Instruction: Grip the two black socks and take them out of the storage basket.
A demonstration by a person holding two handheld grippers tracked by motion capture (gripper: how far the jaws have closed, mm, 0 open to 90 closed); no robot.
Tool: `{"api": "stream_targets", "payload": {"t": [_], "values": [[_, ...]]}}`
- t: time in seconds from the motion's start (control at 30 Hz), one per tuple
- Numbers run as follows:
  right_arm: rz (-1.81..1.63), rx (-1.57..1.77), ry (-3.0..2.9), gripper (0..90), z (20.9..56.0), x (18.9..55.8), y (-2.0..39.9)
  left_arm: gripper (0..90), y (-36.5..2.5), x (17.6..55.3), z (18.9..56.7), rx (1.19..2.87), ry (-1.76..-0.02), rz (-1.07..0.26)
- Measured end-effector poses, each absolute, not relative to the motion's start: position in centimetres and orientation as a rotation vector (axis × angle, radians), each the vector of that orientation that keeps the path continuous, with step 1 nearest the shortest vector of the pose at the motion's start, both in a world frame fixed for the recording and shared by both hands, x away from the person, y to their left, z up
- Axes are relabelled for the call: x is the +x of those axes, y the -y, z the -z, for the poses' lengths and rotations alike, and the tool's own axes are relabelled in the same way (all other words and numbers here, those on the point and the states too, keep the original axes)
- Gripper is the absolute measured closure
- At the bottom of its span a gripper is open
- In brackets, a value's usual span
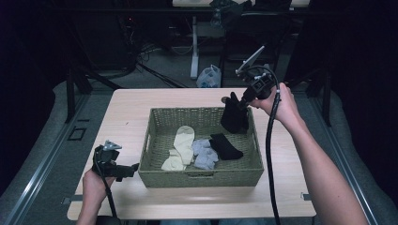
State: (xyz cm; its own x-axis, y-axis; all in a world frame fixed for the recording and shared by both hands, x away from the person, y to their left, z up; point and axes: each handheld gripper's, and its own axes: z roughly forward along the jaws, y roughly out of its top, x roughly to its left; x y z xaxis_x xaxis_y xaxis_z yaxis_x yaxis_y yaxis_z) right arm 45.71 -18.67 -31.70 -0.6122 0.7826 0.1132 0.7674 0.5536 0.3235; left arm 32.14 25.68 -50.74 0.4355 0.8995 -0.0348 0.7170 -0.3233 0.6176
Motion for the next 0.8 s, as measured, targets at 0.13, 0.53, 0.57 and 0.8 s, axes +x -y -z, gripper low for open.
{"api": "stream_targets", "payload": {"t": [0.13, 0.53, 0.57, 0.8], "values": [[-0.545, 1.373, -2.718, 85.7, 31.5, 45.6, 19.2, 0.0, -25.7, 32.1, 50.7, 2.134, -1.354, -0.426], [-0.564, 1.39, -2.679, 85.7, 30.5, 45.2, 21.1, 0.0, -25.6, 32.2, 50.8, 2.136, -1.354, -0.432], [-0.562, 1.398, -2.675, 85.7, 30.4, 45.2, 21.2, 0.0, -25.6, 32.2, 50.8, 2.134, -1.356, -0.432], [-0.564, 1.41, -2.653, 85.6, 29.7, 44.9, 22.7, 0.0, -25.6, 32.1, 50.8, 2.134, -1.356, -0.432]]}}
